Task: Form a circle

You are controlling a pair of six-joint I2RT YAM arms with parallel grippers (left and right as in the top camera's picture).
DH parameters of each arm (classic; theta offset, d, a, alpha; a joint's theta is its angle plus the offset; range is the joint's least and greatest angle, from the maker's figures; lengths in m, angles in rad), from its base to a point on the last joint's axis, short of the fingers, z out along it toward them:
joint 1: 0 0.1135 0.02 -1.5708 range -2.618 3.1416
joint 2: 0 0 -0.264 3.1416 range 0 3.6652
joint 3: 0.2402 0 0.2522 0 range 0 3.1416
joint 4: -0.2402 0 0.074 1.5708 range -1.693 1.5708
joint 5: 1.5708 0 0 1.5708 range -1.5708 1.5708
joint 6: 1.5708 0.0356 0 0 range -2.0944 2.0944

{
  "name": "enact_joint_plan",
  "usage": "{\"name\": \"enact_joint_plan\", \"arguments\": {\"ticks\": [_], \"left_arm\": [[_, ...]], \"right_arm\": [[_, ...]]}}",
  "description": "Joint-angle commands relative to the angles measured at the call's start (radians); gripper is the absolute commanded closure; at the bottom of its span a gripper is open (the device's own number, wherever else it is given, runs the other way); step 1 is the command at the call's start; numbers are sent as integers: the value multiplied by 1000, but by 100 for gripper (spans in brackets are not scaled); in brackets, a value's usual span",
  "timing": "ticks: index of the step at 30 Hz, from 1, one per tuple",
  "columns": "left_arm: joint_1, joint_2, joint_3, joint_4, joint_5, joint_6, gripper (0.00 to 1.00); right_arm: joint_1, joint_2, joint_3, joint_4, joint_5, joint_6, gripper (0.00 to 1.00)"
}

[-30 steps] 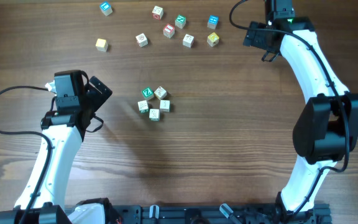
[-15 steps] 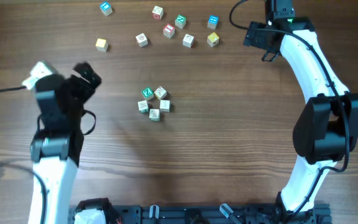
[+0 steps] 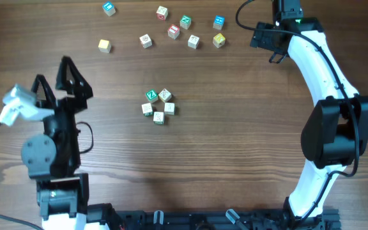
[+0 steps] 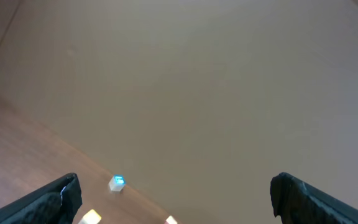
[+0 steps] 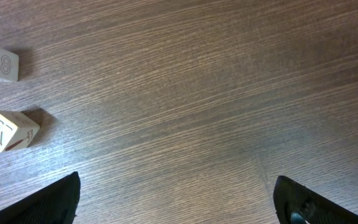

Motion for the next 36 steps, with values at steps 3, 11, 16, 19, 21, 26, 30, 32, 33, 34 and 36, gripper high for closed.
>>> {"name": "enact_joint_plan", "arguments": {"ticks": [3,11,16,19,21,26,30,32,33,34,36], "left_arm": [[-31,-32,-251,306,19,30,0],[-56,-35,-320,340,19,31,0],[-56,-116,-413,323,19,31,0],[-55,-218,-482,296,19,31,0],[-55,-299,-524,290,19,31,0],[-54,-558,-544,-88,-6,31,0],[-54,-656,-544,-341,-27,36,0],[-57,-659,-544,-341,22,150,0],[-59,-659,-544,-343,31,175,0],[-66,-659,-544,-343,35,202,0],[-76,-659,-544,-344,42,223,0]], "right_arm": [[1,-10,15,2,20,-5,0],[1,-10,14,2,20,-5,0],[1,-10,15,2,20,-5,0],[1,-10,15,2,20,-5,0],[1,-10,15,2,20,-5,0],[1,-10,15,2,20,-5,0],[1,-10,15,2,20,-4,0],[1,-10,14,2,20,-5,0],[1,-10,15,2,20,-5,0],[1,-10,15,2,20,-5,0],[1,-10,15,2,20,-5,0]]}}
